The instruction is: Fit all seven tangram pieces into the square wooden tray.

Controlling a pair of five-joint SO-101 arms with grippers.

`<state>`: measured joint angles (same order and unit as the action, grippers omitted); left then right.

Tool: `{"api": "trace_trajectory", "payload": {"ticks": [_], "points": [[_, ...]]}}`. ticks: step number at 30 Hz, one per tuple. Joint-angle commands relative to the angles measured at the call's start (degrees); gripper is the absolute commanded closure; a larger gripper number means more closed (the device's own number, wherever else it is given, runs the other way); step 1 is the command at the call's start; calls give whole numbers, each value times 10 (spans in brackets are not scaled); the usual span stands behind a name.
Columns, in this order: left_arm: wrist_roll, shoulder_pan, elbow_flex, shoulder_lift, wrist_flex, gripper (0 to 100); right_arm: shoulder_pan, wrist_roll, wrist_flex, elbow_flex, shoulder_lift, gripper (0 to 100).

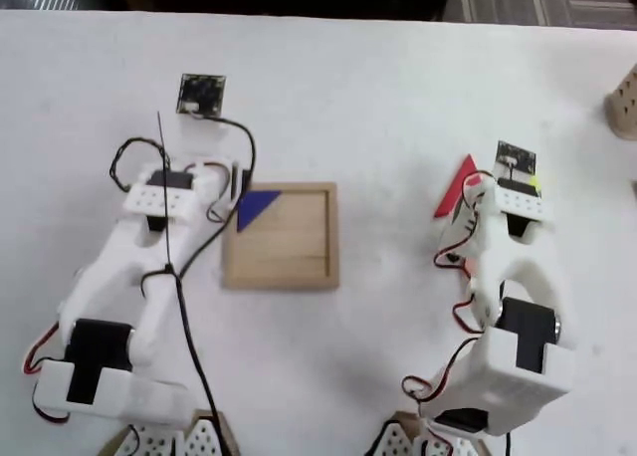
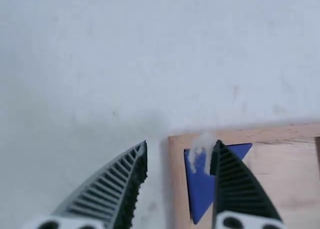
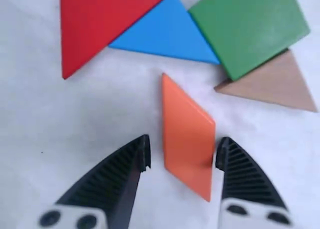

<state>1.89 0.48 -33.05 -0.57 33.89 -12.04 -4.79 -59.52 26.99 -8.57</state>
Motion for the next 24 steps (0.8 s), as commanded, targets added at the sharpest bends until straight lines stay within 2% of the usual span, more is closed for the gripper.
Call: {"api": "trace_trajectory", "payload": {"ticks": [1,4,11,19,24], "points": [[-4,7,12,-3,-2,782,-19,-22,9,-4,30,789],[-4,7,12,-3,-2,782,-22,-68,3,-4,31,789],[-4,7,12,-3,-2,782,-15,-71,1,-6,31,792],[-4,7,12,-3,-2,782,-37,-66,-2,-4,49,985],[-4,8,12,-2,-3,782,-41,-66,-8,31,112,976]]}}
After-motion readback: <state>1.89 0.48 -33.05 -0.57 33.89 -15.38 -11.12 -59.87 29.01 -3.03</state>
